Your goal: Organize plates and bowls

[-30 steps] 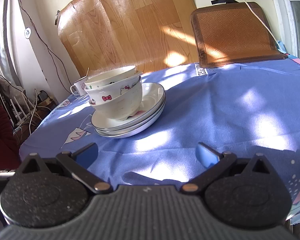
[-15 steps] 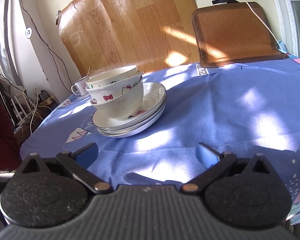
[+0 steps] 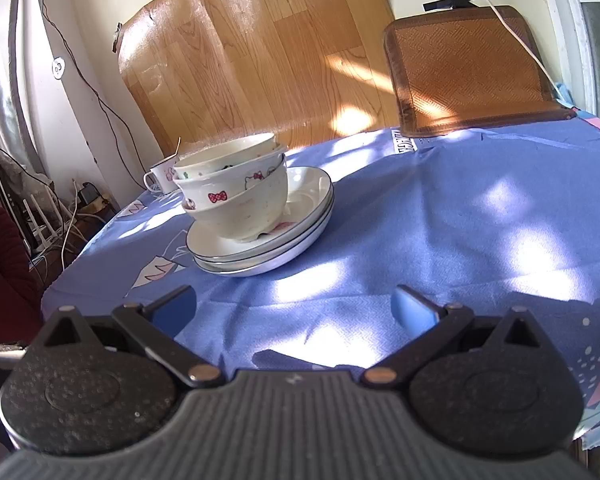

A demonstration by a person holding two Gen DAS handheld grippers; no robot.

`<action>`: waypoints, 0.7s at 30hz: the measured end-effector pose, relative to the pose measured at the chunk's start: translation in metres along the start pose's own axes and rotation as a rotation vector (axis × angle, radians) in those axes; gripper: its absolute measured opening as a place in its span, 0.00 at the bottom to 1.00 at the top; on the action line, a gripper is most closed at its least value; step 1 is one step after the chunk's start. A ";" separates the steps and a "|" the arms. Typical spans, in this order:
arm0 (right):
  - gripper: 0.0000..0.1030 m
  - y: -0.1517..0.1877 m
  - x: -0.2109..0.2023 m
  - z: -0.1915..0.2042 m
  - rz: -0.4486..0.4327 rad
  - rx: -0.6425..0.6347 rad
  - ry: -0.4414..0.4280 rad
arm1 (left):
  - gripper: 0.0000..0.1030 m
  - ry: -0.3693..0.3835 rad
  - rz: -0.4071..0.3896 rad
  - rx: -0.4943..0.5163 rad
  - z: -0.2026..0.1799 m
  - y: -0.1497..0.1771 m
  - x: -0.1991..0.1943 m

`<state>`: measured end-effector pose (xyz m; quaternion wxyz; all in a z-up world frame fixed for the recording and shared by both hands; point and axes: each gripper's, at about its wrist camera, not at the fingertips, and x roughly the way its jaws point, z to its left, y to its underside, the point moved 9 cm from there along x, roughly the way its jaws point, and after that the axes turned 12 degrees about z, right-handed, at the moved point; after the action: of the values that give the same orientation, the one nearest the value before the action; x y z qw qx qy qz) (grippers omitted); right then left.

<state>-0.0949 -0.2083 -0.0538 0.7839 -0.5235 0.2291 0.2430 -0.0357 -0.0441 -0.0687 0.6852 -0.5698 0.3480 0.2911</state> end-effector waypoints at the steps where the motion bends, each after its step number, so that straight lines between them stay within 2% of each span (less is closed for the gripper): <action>1: 1.00 0.000 0.000 0.000 0.000 0.000 0.000 | 1.00 0.001 0.001 -0.001 0.000 0.000 0.000; 21: 1.00 0.000 -0.004 -0.001 -0.026 0.003 0.008 | 1.00 0.030 -0.006 -0.003 0.001 -0.006 -0.004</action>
<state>-0.0985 -0.2101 -0.0514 0.7868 -0.5263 0.2255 0.2305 -0.0332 -0.0442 -0.0621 0.6797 -0.5765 0.3561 0.2808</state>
